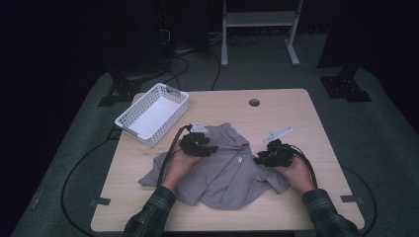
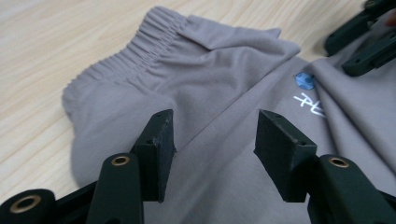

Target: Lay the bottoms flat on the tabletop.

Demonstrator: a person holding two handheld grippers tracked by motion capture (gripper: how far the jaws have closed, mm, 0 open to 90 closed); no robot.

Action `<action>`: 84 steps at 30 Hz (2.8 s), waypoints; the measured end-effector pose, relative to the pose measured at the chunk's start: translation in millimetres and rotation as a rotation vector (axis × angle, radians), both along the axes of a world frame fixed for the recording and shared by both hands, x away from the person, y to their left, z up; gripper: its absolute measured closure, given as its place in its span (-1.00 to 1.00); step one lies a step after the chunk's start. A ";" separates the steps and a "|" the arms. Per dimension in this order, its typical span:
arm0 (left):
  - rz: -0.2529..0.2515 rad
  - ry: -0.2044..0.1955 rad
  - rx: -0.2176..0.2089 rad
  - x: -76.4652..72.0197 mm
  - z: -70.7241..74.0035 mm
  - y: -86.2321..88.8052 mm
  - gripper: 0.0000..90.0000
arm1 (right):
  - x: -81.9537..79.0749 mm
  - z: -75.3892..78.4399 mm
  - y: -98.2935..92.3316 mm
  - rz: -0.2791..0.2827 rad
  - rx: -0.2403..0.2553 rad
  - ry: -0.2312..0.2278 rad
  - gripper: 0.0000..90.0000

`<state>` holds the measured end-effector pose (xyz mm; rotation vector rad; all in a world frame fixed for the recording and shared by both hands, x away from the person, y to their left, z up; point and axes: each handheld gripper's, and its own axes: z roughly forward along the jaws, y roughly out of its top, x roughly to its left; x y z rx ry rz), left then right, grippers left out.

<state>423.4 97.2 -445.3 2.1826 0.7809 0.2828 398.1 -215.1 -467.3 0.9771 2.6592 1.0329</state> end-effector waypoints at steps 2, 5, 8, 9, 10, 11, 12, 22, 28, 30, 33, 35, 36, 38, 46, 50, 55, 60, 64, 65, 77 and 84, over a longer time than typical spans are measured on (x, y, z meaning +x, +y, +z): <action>0.000 0.003 0.006 1.0 -1.9 -1.4 0.04 | -1.5 0.4 0.9 0.011 -0.008 0.007 0.79; 0.003 0.001 0.013 1.6 -3.0 -1.1 0.04 | -2.8 0.4 1.9 0.023 -0.007 0.021 0.96; 0.013 0.006 0.003 2.1 -2.9 1.7 0.04 | -4.5 2.2 2.2 0.023 -0.029 0.021 0.98; 0.018 0.007 -0.004 2.1 -3.0 2.9 0.04 | -5.8 3.1 1.6 0.022 -0.037 0.020 0.98; 0.019 0.006 -0.005 2.1 -2.9 3.5 0.04 | -8.5 4.8 -0.4 0.026 -0.047 0.026 0.98; 0.020 0.008 -0.006 2.1 -2.6 4.5 0.04 | -10.7 5.8 -1.7 0.026 -0.056 0.025 0.98; 0.020 0.008 -0.007 2.1 -2.6 4.9 0.04 | -15.3 7.5 -4.3 0.030 -0.060 0.028 0.98; 0.016 0.004 -0.009 0.9 -1.9 2.5 0.04 | -54.6 9.1 -18.9 0.103 -0.096 0.090 0.98; 0.009 0.003 -0.010 0.3 -1.1 -0.3 0.04 | -77.9 7.3 -16.5 0.182 -0.079 0.125 0.98; 0.007 0.003 -0.009 0.0 -0.9 -1.0 0.04 | -85.0 7.0 -14.0 0.211 -0.072 0.141 0.98; 0.001 0.003 -0.004 0.2 -0.8 -1.6 0.04 | -94.4 7.3 -9.5 0.274 -0.060 0.170 0.98; -0.001 0.003 -0.004 0.4 -1.0 -1.9 0.04 | -100.2 10.4 -6.6 0.319 -0.035 0.166 0.97; -0.002 0.003 -0.003 0.4 -1.0 -2.1 0.04 | -101.1 13.3 -6.8 0.333 -0.004 0.150 0.95; -0.004 0.003 -0.002 0.5 -0.9 -2.5 0.04 | -99.3 21.5 -9.9 0.316 0.045 0.099 0.88; -0.019 0.000 0.001 -0.5 -2.3 -13.3 0.04 | -59.1 31.2 -13.7 0.096 0.049 -0.018 0.40; -0.032 -0.009 0.017 1.2 -3.4 -19.3 0.04 | -35.6 28.6 -9.9 0.028 0.053 -0.027 0.33; -0.039 0.001 0.043 2.3 -7.8 -23.5 0.10 | -9.7 21.6 4.6 -0.017 0.043 -0.030 0.28; -0.042 0.011 0.053 1.7 -8.7 -22.6 0.40 | 10.5 16.6 18.8 -0.044 0.022 -0.056 0.24; -0.045 0.010 0.064 1.1 -8.6 -21.4 0.71 | 25.3 8.3 23.6 -0.079 0.019 -0.029 0.20; -0.048 0.014 0.062 1.1 -8.5 -21.0 0.78 | 27.9 5.4 24.5 -0.078 0.019 -0.029 0.20; -0.054 0.013 0.038 -1.1 -5.1 -18.5 0.97 | 46.4 -3.3 36.6 -0.089 0.012 -0.061 0.43; -0.054 0.011 0.022 -1.3 -3.6 -17.8 0.97 | 45.3 -0.7 33.0 -0.076 0.039 -0.045 0.95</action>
